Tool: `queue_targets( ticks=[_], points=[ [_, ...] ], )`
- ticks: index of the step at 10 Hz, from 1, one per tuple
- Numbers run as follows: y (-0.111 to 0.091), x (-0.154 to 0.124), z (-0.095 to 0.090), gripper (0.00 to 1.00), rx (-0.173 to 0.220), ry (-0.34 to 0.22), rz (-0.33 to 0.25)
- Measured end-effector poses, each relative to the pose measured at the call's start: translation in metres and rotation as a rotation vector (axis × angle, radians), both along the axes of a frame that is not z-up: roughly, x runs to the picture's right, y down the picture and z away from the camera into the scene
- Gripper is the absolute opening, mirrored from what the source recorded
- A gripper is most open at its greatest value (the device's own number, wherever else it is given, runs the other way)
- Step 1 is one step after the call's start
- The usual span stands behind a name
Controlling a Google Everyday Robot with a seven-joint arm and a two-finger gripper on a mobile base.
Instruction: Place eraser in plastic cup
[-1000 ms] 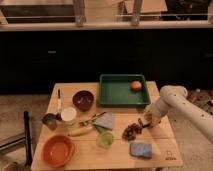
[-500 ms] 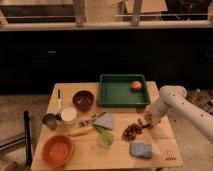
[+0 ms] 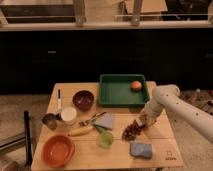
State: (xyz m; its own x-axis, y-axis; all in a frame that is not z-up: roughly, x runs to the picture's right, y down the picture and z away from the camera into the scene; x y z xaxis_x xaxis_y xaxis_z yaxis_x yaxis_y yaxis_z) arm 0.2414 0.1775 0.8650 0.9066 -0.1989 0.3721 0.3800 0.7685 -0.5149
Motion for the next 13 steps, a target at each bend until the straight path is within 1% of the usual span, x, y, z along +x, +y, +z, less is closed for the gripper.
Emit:
queue_targets(
  ticks=[2,8,13],
  points=[
    [-0.005,-0.006,-0.006,0.0,0.012,0.0,-0.022],
    [-0.028,-0.011,-0.02,0.0,0.056,0.017,-0.054],
    [-0.054,-0.024,-0.035,0.0,0.097,0.029,-0.09]
  ],
)
